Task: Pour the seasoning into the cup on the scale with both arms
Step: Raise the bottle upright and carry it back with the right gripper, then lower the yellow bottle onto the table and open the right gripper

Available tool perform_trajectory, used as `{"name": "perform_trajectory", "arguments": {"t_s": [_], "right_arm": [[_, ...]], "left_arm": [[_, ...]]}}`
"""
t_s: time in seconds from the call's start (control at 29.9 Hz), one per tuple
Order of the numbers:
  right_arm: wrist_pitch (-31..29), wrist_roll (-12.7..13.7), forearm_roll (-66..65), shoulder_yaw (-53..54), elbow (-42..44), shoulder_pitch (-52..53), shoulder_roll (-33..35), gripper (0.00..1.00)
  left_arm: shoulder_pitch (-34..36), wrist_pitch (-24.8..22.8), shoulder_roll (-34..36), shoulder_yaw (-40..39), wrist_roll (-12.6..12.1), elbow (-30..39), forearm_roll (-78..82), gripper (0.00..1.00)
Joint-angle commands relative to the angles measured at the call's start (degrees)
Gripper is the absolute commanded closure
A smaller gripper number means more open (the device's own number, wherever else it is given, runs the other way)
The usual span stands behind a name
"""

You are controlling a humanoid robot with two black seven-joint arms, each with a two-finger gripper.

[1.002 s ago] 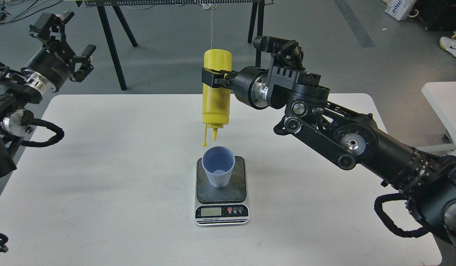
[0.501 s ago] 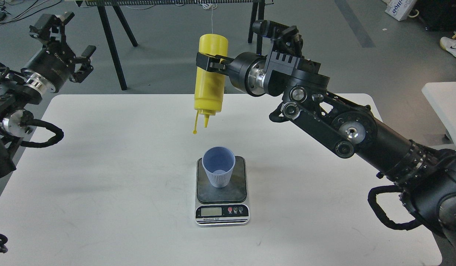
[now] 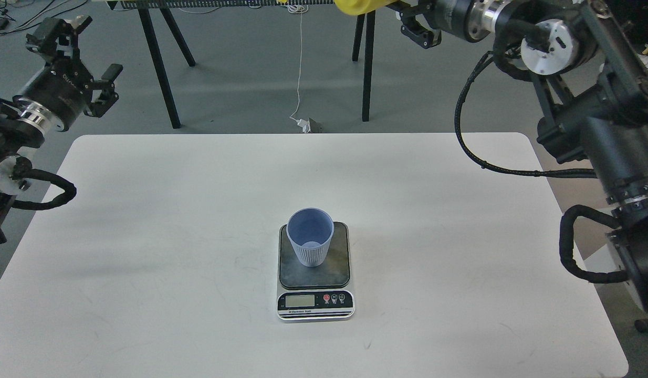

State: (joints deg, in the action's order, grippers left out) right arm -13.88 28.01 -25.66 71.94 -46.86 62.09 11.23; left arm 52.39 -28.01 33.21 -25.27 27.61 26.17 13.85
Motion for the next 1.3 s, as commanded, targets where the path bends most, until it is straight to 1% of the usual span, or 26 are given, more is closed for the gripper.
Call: {"name": "perform_trajectory", "arguments": {"t_s": [0.0, 0.1, 0.2, 0.3, 0.43, 0.57, 0.73, 0.84, 1.0, 1.1, 1.14, 1.2, 1.27], "right_arm": [[0.9, 0.0, 22.2, -0.6, 4.0, -5.1, 4.2, 0.98], [0.8, 0.0, 33.5, -0.2, 3.9, -12.7, 6.1, 0.98], [0.4, 0.0, 36.8, 1.5, 3.4, -20.8, 6.9, 0.98], [-0.1, 0.0, 38.4, 5.5, 2.0, -29.3, 7.0, 0.98], [-4.7, 0.0, 38.4, 5.9, -3.3, -39.5, 6.6, 0.98], [-9.4, 0.0, 38.4, 5.1, -5.7, -47.0, 6.1, 0.98], [-13.9, 0.0, 38.3, 2.7, -5.8, -51.5, 5.4, 0.96], [-14.1, 0.0, 38.3, 1.2, -5.8, -53.6, 5.2, 0.93], [-14.1, 0.0, 38.3, -0.2, -5.8, -55.1, 4.2, 0.93], [-14.1, 0.0, 38.3, -0.8, -5.8, -55.9, 4.2, 0.89], [-14.1, 0.0, 38.3, -0.9, -5.8, -56.0, 4.2, 0.87], [-14.1, 0.0, 38.2, -1.1, -5.7, -56.2, 4.3, 0.79], [-14.1, 0.0, 38.1, -1.3, -5.3, -56.3, 4.7, 0.77]], "left_arm": [[0.1, 0.0, 0.0, 0.1, -0.1, 0.0, 0.2, 0.01], [0.2, 0.0, -0.2, 0.1, -0.2, 0.0, 0.2, 0.01], [0.3, 0.0, -0.3, 0.1, -0.2, 0.0, 0.2, 0.01], [0.2, 0.0, -0.6, 0.1, -0.2, 0.0, 0.1, 0.01], [-0.1, 0.0, -1.0, 0.0, -0.1, 0.0, 0.1, 0.01], [-1.6, 0.0, -1.1, 0.0, 0.1, 0.0, 0.0, 0.01], [-1.7, 0.0, -1.1, 0.0, 0.2, 0.0, 0.0, 0.01], [-1.7, 0.0, -1.1, 0.0, 0.2, 0.0, 0.1, 0.01], [-1.7, 0.0, -1.1, 0.0, 0.2, 0.0, 0.1, 0.01], [-1.7, 0.0, -1.1, 0.0, 0.2, 0.0, 0.1, 0.01], [-1.7, 0.0, -1.1, 0.0, 0.1, 0.0, 0.1, 0.01], [-1.7, 0.0, -1.1, 0.0, 0.1, 0.0, 0.1, 0.01], [-1.7, 0.0, -1.1, 0.0, 0.1, 0.0, 0.1, 0.01]]}}
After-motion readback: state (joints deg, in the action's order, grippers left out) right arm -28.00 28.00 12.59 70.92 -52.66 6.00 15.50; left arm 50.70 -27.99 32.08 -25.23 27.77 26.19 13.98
